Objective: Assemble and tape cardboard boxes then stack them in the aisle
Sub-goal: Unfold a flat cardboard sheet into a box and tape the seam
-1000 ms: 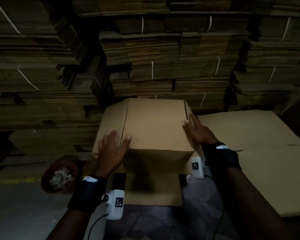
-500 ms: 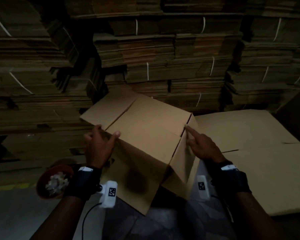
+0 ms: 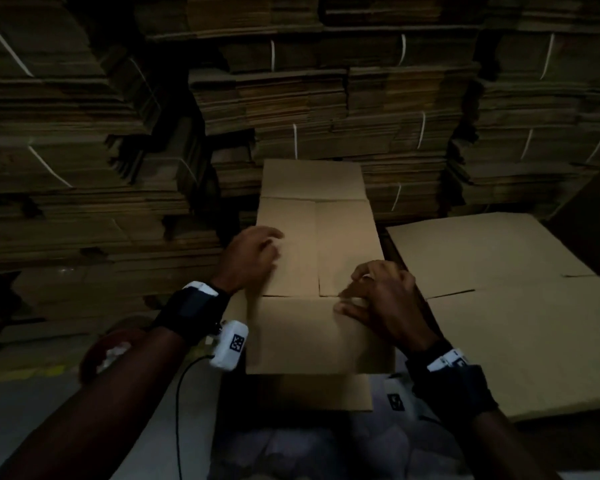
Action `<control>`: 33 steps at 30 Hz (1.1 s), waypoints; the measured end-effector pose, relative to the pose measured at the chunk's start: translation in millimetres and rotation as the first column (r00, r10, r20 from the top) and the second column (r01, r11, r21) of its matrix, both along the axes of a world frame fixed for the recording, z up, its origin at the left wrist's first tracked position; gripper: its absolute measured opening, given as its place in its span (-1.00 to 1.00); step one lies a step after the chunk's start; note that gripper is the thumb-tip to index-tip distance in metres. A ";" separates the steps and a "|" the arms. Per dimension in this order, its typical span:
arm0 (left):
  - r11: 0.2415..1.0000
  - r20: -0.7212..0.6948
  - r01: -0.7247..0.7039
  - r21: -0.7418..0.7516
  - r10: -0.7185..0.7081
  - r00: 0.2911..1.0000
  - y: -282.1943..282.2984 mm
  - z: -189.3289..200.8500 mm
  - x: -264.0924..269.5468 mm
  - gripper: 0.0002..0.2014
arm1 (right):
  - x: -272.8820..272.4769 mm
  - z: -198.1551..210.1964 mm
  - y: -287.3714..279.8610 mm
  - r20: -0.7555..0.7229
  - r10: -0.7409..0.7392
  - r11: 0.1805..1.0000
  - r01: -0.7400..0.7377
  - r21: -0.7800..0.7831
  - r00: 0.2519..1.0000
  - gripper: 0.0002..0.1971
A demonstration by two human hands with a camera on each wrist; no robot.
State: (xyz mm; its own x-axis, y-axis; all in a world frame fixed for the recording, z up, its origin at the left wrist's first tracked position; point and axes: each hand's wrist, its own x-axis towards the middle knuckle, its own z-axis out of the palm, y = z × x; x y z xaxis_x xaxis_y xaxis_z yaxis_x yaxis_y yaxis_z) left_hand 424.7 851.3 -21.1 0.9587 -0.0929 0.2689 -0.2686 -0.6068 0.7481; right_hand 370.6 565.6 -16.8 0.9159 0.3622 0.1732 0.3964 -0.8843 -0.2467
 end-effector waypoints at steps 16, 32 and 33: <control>0.626 -0.119 0.253 0.738 -0.248 0.961 -30.3 54.2 -20.8 -0.61 | 28.6 34.9 18.2 -0.477 0.115 0.950 -0.237 -0.203 0.871 -0.18; 0.838 0.238 -0.095 0.537 -0.042 0.970 23.4 92.3 -37.1 -0.46 | 39.4 79.4 -3.2 0.016 0.161 0.965 -0.161 0.206 0.987 -0.68; 0.828 0.270 -0.157 0.539 0.008 0.963 26.4 93.7 -37.7 -0.48 | 39.8 81.7 -9.9 0.060 0.158 0.969 -0.166 0.183 0.986 -0.67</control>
State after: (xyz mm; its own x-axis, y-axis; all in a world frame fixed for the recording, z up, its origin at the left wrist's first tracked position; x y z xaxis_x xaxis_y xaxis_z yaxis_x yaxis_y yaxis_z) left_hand 387.0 877.7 72.5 0.8789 -0.2205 0.4230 -0.3270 -0.9241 0.1975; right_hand 410.4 555.7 65.0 0.8374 0.4627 0.2909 0.5450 -0.7472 -0.3804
